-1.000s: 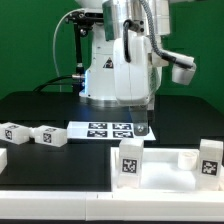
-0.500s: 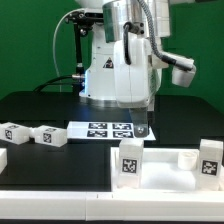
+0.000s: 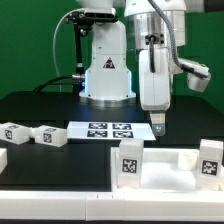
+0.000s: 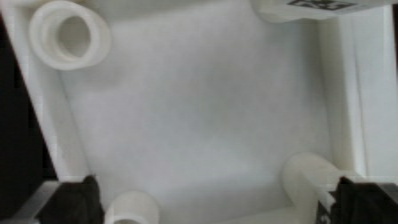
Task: Assemble square table
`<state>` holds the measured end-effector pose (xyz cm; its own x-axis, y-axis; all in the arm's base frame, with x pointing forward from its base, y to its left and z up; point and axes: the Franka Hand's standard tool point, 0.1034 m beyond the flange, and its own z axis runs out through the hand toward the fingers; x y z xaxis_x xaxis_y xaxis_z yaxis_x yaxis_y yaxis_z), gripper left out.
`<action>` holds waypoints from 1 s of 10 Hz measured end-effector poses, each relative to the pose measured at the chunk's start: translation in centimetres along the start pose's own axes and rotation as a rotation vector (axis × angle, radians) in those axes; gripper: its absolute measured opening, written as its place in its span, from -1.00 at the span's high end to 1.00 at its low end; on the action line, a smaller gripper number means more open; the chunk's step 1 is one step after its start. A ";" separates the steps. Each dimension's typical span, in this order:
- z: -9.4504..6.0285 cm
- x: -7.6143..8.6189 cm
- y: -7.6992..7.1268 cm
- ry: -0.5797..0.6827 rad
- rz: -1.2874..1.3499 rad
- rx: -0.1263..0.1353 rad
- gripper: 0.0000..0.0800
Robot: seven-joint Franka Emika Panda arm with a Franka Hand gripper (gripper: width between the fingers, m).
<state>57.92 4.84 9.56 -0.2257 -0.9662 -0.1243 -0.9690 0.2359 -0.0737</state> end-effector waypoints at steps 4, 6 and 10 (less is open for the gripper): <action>1.5 0.7 2.1 0.025 -0.097 -0.014 -0.62; 3.0 0.9 4.8 0.041 -0.144 -0.055 -0.62; 3.4 1.1 5.2 0.052 -0.148 -0.048 -0.62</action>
Offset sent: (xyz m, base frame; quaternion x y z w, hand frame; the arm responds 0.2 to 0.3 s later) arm -0.0324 -0.0028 -0.0172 0.0027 0.0273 -0.0895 0.9956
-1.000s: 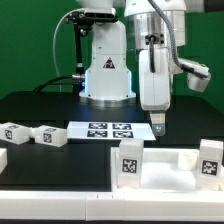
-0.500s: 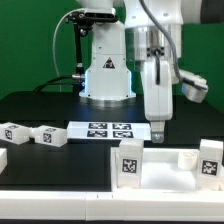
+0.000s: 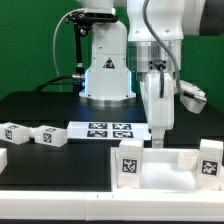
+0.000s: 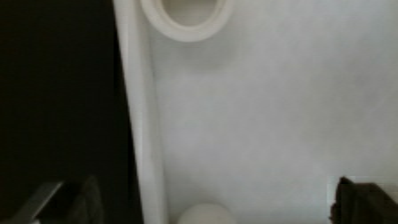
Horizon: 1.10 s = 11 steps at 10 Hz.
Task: Assemble square table
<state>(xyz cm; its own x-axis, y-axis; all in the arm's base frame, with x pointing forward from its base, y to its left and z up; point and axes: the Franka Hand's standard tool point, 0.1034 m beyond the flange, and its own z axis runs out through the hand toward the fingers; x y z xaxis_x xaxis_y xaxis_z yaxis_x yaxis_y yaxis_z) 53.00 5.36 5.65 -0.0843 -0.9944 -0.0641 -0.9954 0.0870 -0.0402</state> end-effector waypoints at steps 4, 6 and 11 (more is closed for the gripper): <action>1.6 -0.2 1.2 0.019 0.003 0.023 -0.62; 3.2 -0.6 2.4 0.036 -0.010 0.016 -0.62; 5.0 -0.4 2.8 0.054 -0.021 -0.014 -0.62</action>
Offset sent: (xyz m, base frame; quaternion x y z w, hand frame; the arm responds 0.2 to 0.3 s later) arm -0.0225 0.0122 -0.0229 0.0385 -0.0052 0.0149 0.9991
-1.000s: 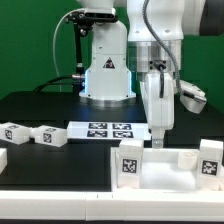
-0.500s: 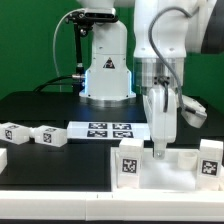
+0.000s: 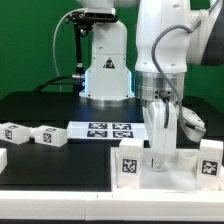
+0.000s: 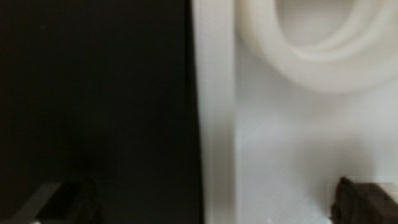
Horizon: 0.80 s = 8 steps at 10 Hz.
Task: Assemble square table
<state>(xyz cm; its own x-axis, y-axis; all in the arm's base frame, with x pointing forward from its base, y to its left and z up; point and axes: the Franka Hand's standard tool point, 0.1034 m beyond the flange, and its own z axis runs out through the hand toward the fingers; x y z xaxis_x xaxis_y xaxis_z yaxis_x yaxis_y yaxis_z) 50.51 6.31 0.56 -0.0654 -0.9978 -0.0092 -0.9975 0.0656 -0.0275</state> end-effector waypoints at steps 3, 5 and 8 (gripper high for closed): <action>0.1 0.0 0.1 0.001 0.000 -0.001 0.07; 0.1 0.0 0.1 0.001 -0.012 -0.002 0.41; -0.4 0.8 0.3 0.001 -0.129 -0.006 0.89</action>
Offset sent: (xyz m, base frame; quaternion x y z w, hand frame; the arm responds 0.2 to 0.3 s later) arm 0.0000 0.0000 0.0000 0.0000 0.0000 0.0000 1.0000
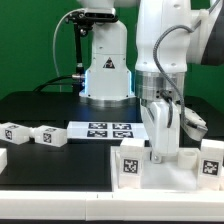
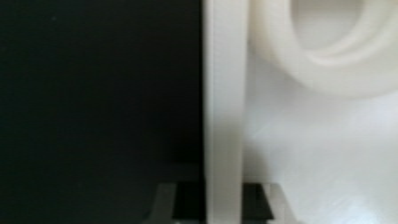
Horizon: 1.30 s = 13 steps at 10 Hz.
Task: Assemble square table
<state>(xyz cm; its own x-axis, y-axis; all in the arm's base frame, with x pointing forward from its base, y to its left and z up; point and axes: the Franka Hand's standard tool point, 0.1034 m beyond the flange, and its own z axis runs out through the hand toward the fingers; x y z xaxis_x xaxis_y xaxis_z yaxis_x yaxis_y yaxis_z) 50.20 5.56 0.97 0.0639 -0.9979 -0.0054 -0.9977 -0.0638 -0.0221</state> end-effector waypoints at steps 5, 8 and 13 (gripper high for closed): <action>-0.1 7.9 2.0 0.009 -0.642 -0.012 0.89; -0.1 8.2 2.0 0.011 -0.751 -0.013 0.89; -0.4 9.6 -2.9 0.066 -1.327 0.016 0.89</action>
Offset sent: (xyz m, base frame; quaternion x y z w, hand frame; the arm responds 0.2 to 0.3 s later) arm 0.0178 -0.0427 0.0034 0.0836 -0.0154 -0.2754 0.9576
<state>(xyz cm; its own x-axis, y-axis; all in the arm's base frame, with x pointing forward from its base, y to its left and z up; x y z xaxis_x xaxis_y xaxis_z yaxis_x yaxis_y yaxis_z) 53.72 -3.86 1.42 0.9809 -0.1781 0.0777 -0.1798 -0.9836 0.0151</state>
